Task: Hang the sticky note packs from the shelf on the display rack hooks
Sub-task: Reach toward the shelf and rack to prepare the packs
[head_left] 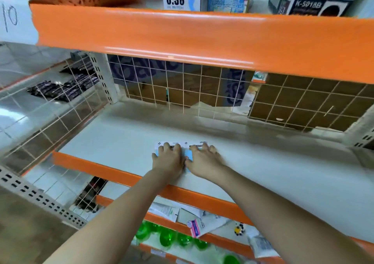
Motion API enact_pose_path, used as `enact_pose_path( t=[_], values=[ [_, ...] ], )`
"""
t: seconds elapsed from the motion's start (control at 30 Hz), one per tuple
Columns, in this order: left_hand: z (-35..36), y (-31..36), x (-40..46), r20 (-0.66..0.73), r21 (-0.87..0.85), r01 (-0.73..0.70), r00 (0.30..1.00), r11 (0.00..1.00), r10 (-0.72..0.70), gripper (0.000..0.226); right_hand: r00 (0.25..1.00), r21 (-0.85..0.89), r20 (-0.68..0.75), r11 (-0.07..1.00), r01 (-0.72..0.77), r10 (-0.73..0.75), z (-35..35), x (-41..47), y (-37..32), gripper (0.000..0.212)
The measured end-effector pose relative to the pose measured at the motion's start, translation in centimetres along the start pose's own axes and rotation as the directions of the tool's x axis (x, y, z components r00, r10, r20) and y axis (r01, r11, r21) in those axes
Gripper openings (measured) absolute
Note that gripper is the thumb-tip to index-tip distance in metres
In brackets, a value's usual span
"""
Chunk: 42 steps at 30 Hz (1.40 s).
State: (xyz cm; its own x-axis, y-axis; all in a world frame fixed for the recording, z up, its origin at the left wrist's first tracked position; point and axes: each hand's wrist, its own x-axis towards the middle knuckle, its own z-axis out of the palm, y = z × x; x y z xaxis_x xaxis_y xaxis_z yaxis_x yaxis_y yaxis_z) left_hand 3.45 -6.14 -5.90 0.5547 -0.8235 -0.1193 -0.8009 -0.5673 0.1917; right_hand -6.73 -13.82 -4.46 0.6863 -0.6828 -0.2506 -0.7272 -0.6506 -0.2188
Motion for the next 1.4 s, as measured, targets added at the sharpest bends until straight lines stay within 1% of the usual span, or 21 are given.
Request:
enact_pose_path(
  t=[0.07,0.17,0.27,0.37,0.47,0.6,0.73,0.87,0.93,1.0,1.1,1.23,1.3,1.37,1.4],
  values=[
    [0.0,-0.6,-0.1,-0.006,-0.008,-0.028,1.000,1.000,0.028,0.043,0.999,0.001,-0.022,1.000,-0.030,0.030,0.1,-0.1,-0.3,0.062],
    [-0.1,-0.7,-0.2,0.011,0.020,-0.026,1.000,0.999,0.026,0.041,0.997,0.001,-0.046,0.998,-0.058,0.058,0.7,-0.2,-0.3,0.067],
    [0.0,-0.5,-0.5,-0.003,0.046,-0.013,1.000,0.999,0.013,0.039,0.991,0.038,-0.076,0.994,-0.105,0.108,1.4,-0.5,-0.4,0.058],
    [0.0,-0.5,-0.8,-0.054,0.033,-0.025,0.998,0.999,0.026,0.034,0.984,0.012,-0.128,0.992,-0.124,0.124,1.5,-1.1,0.0,0.051],
    [-0.2,0.0,-0.7,-0.077,-0.047,-0.104,0.992,0.993,0.100,0.032,0.980,0.008,-0.151,0.992,-0.126,0.126,1.1,-1.9,1.3,0.050],
    [-0.5,2.9,-1.0,-0.118,-0.123,-0.257,0.963,0.959,0.243,0.031,0.956,0.097,-0.206,0.977,-0.192,0.208,0.3,-4.2,4.8,0.048],
    [-0.6,8.9,-1.5,-0.220,-0.142,-0.451,0.882,0.881,0.416,0.028,0.890,0.203,-0.325,0.943,-0.264,0.319,-1.2,-7.9,10.5,0.048],
    [-0.9,16.6,-3.1,-0.287,-0.098,-0.584,0.792,0.806,0.538,0.033,0.756,0.207,-0.504,0.908,-0.363,0.417,-3.0,-13.4,16.7,0.053],
    [-0.9,20.7,-4.6,-0.323,-0.087,-0.660,0.727,0.746,0.606,0.031,0.693,0.202,-0.567,0.890,-0.408,0.446,-3.9,-16.7,19.7,0.055],
    [-0.7,24.6,-6.4,-0.359,-0.074,-0.727,0.658,0.683,0.662,0.029,0.647,0.197,-0.604,0.874,-0.444,0.465,-4.6,-20.2,22.4,0.054],
    [0.0,30.1,-9.5,-0.394,-0.071,-0.780,0.595,0.622,0.700,0.028,0.570,0.231,-0.654,0.849,-0.475,0.497,-5.3,-25.4,26.2,0.051],
    [0.9,37.4,-14.1,-0.423,-0.047,-0.856,0.484,0.514,0.766,0.026,0.496,0.224,-0.699,0.816,-0.534,0.516,-5.6,-32.4,31.4,0.050],
    [1.5,41.2,-16.6,-0.439,-0.022,-0.884,0.427,0.466,0.790,0.025,0.436,0.252,-0.724,0.793,-0.554,0.534,-5.5,-35.8,34.0,0.050],
    [2.3,44.8,-19.0,-0.448,-0.017,-0.904,0.390,0.428,0.805,0.025,0.386,0.274,-0.736,0.766,-0.581,0.556,-5.2,-39.1,36.4,0.050],
    [2.7,46.5,-20.2,-0.440,-0.022,-0.911,0.378,0.411,0.815,0.025,0.372,0.282,-0.736,0.756,-0.591,0.566,-5.0,-40.7,37.7,0.049]
  ],
)
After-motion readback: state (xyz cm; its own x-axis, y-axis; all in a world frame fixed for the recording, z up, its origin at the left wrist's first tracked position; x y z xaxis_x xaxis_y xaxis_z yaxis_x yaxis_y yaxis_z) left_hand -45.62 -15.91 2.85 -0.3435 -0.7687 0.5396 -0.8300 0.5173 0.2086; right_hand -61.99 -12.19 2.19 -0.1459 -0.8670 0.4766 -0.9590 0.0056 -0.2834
